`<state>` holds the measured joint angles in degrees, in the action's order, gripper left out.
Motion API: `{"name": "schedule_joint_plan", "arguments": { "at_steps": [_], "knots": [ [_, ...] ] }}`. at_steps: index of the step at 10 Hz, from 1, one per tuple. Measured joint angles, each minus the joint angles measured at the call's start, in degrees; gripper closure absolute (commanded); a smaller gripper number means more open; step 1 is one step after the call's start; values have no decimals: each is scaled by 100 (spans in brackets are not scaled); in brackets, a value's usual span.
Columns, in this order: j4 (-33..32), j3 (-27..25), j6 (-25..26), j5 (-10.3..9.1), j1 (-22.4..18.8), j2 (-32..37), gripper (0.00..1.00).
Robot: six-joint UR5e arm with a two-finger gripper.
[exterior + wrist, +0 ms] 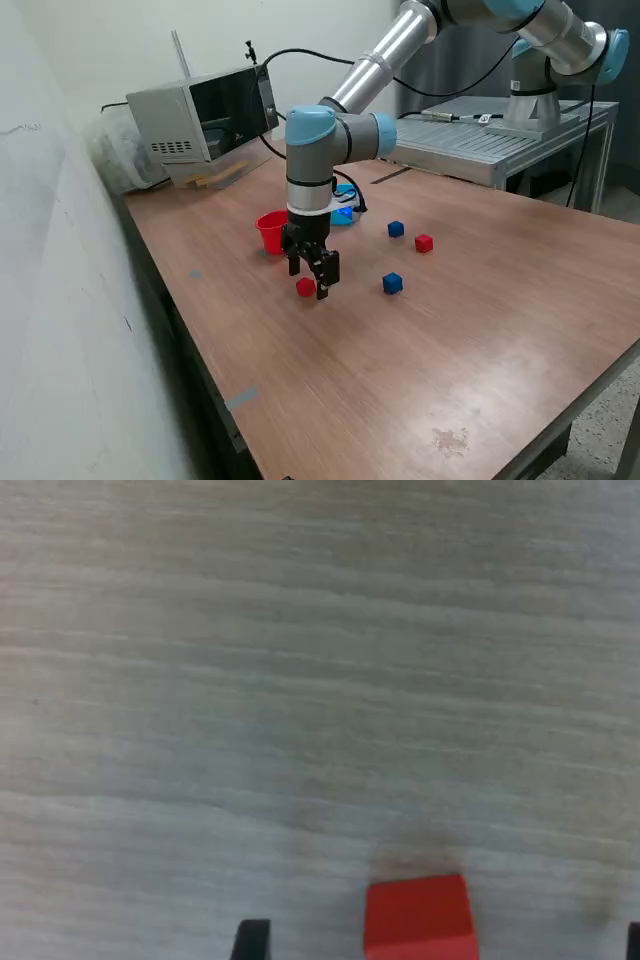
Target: Place red objects in the red bin, and blue objects in the blue bin.
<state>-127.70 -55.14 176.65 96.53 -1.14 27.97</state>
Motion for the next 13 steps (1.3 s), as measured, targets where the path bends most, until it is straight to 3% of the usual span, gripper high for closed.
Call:
{"name": "schedule_joint_plan", "arguments": {
  "at_steps": [1, 10, 13],
  "knots": [
    [0, 8, -4, -1, 3, -3, 100],
    [14, -6, -43, 6, -4, 12, 100],
    [51, -279, -88, 28, 17, 613, 100]
  ]
}}
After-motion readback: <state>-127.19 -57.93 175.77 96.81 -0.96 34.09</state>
